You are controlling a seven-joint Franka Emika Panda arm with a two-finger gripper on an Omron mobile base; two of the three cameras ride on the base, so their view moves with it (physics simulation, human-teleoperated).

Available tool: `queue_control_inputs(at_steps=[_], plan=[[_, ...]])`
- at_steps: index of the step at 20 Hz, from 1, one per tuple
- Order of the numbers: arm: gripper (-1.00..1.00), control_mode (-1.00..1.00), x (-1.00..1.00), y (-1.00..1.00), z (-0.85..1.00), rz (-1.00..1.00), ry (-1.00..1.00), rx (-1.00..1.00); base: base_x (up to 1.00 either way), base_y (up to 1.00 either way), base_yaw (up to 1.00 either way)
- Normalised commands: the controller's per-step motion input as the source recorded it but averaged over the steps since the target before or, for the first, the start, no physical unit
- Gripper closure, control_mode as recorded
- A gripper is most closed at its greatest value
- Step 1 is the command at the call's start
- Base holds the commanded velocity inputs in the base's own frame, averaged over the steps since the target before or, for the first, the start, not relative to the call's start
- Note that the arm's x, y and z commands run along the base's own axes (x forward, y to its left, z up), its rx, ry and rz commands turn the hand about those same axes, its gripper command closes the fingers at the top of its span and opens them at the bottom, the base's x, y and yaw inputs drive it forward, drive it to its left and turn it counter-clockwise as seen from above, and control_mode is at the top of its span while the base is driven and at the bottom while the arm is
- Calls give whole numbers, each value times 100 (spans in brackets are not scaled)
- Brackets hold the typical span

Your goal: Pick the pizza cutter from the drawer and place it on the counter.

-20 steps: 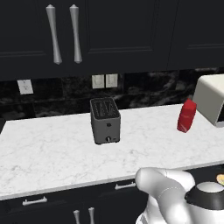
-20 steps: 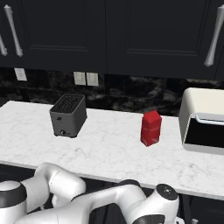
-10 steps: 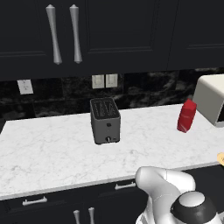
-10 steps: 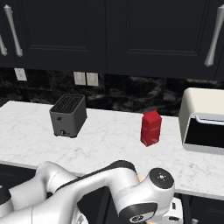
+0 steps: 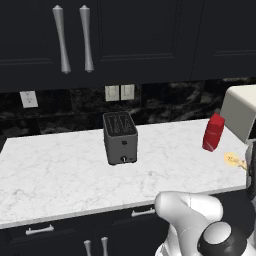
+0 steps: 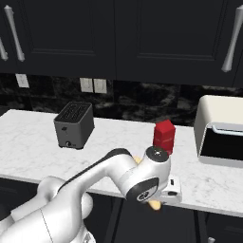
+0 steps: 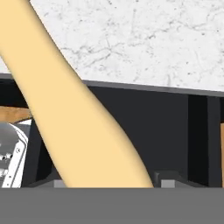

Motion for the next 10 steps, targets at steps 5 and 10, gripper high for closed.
queue_control_inputs(at_steps=[5,10], plan=[[100,-100,100,75,0,17,0,0,0,0,0],[100,-100,90,73,3,23,-1,0,0,0,0]])
